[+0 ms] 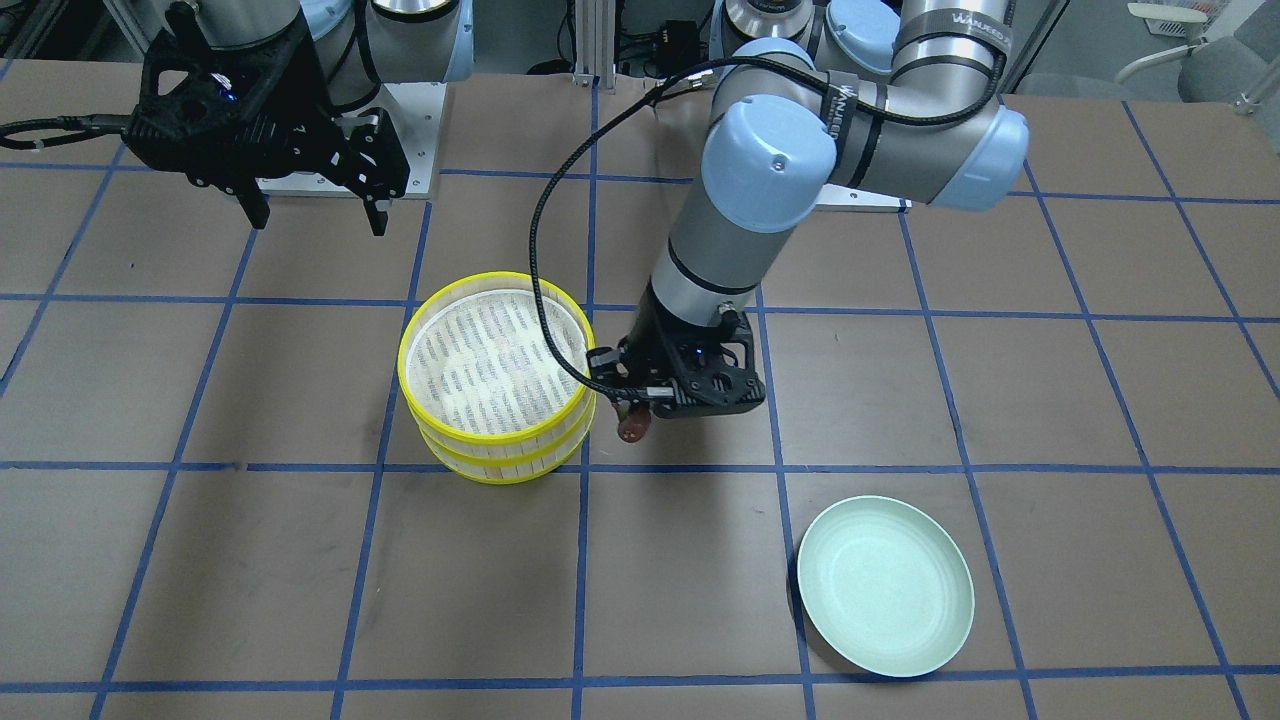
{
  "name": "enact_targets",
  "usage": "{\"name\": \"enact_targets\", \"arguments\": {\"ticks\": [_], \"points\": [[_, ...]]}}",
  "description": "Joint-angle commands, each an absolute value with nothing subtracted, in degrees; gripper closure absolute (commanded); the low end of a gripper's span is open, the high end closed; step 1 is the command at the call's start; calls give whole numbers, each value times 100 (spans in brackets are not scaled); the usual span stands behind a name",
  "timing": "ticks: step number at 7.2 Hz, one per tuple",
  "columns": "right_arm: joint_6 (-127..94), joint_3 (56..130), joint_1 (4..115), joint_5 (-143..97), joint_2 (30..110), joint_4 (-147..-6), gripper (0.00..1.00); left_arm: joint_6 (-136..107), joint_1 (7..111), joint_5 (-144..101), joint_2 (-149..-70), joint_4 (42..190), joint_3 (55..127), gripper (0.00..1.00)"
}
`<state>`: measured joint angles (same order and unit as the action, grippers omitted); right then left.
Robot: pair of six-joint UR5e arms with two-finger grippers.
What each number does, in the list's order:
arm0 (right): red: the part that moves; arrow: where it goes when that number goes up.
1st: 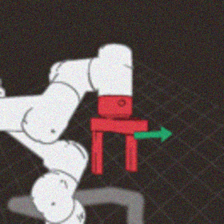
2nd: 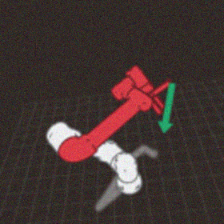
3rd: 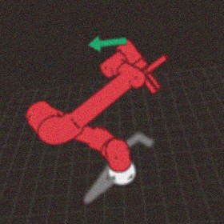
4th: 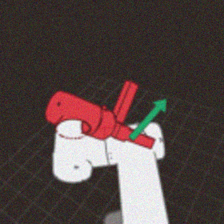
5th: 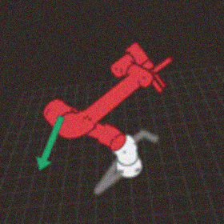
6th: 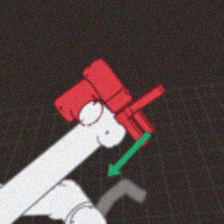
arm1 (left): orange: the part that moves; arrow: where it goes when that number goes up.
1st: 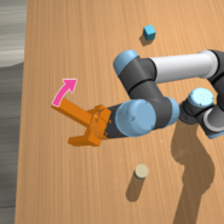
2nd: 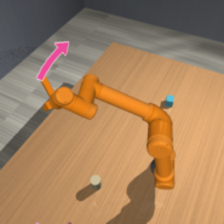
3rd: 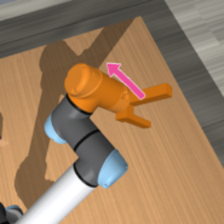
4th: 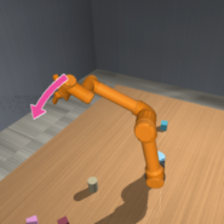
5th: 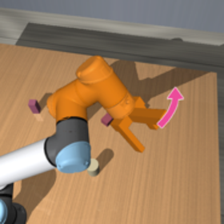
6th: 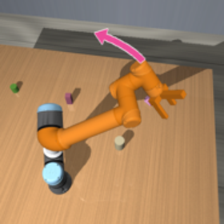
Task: Stack buns with steamer
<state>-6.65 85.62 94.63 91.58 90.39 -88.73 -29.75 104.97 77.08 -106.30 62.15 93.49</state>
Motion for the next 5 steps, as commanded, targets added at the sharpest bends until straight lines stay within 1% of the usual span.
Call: {"name": "enact_targets", "arguments": {"ticks": [1,3,4,5], "points": [[-659,8578,9387,9150,9035,-8851,0,-3664,10854,6982,-10617,6231,9649,100],[-642,8578,9299,9149,9035,-8780,0,-3674,10881,6934,-10774,6205,9800,100],[-642,8587,9299,9149,9035,-8780,0,-3683,10898,6926,-10801,6196,9817,40],[-642,8587,9299,9149,9044,-8763,0,-3683,10977,6934,-10767,6196,9826,2]]}}
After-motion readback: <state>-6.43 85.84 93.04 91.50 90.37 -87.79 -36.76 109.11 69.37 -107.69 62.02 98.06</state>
